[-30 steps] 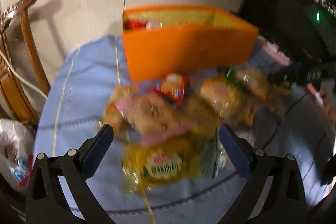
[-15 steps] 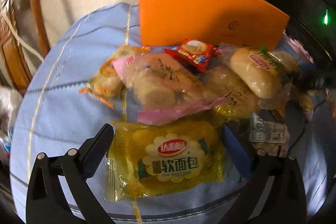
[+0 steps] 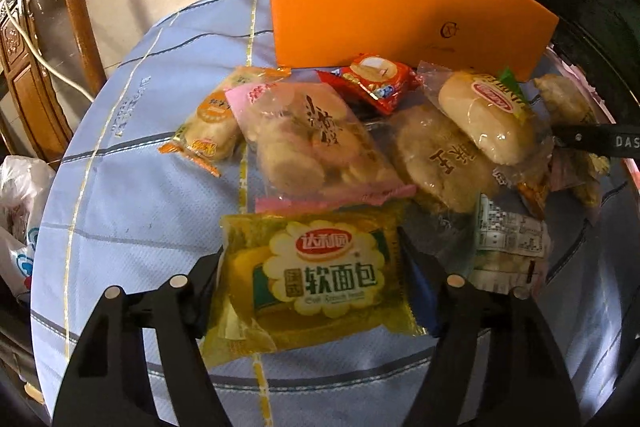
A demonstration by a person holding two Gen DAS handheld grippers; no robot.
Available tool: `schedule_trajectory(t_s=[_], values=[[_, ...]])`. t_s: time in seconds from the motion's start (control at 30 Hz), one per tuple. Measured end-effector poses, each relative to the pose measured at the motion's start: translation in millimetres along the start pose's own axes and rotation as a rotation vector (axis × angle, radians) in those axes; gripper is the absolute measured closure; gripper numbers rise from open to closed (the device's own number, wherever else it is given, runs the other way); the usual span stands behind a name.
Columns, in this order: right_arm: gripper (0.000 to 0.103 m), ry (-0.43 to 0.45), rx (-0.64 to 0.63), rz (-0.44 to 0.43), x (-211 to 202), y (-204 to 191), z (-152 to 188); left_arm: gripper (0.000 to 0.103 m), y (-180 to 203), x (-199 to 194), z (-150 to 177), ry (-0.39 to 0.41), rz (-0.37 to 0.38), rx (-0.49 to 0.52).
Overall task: Organize snacks
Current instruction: 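Grasp the yellow soft-bread pack with the left tool while the right tool grasps the brown calligraphy bag, then carry the yellow pack and brown bag into the orange box and release both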
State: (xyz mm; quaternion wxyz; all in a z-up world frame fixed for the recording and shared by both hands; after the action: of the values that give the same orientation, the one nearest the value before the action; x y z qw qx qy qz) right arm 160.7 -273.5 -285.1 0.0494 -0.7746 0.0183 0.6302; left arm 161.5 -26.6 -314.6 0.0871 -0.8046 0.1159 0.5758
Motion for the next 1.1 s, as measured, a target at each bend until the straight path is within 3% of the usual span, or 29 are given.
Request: schedule_trajectory(t_s=[0.2,0.5,0.8,0.97,1.1], values=[[0.049,0.036,0.018,-0.040,-20,1,6,0.033,-8,-11,3,0.010,0.008,-0.015],[0.049,0.124,0.006,-0.125,-73,-8,19,0.033,-29,-78,3,0.130,0.081,-0.061],[0.049,0.147,0.021,-0.167,-93,-10,35,0.033,-21,-114,4,0.174,0.114,-0.021],[0.049,0.178,0.069,-0.175,-108,1,25,0.033,-7,-123,-21,0.203,0.133,0.026],[0.049,0.254,0.128,-0.197,-140,15,-6,0.033,5,-136,-65,0.249,0.155,0.051]])
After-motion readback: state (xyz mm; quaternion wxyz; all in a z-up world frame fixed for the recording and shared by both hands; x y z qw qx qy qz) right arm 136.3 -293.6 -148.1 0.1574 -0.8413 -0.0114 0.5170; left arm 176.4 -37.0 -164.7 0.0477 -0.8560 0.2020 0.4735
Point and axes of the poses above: each gripper's, at about its wrist camera, not at the fingertips, and x roughly the way its jaws point, y to its right, z to its underside, the point moved 5 cm from there along x, roughly the way its jaws point, and after that the axes turned 13 degrees about -y, right-handed, at the moved point
